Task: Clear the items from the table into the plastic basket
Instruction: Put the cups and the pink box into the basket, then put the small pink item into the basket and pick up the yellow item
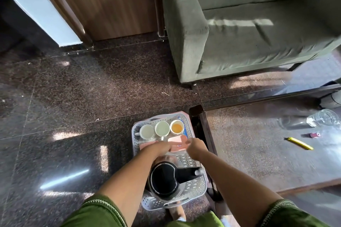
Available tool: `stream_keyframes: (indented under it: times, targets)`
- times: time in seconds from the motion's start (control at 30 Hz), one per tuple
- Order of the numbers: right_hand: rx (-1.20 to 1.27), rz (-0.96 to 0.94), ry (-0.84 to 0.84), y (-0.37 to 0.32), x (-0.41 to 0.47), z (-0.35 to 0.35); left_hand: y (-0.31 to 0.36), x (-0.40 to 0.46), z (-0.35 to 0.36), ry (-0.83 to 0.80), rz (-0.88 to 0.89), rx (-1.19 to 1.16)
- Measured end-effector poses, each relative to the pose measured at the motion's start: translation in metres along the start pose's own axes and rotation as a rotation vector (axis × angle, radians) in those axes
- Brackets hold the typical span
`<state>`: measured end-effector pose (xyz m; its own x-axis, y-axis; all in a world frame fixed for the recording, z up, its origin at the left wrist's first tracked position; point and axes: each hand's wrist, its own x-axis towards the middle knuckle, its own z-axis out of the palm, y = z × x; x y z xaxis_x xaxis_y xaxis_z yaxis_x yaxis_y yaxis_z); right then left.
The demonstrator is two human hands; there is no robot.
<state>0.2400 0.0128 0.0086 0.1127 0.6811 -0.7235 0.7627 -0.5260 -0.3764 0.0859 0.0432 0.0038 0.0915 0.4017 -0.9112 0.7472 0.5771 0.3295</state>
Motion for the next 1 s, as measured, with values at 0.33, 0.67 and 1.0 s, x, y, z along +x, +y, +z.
stream_keyframes:
  times: [0.33,0.67,1.0]
  targets:
    - [0.241,-0.010,0.263,0.020,-0.062,-0.078,0.065,-0.063,0.002,0.249,0.264,0.004]
    - [0.434,0.066,0.619,0.116,-0.102,-0.151,0.162,-0.097,0.079,0.374,0.562,0.069]
    - [0.335,0.109,0.613,0.291,-0.103,-0.216,0.252,-0.070,0.229,0.400,0.471,0.279]
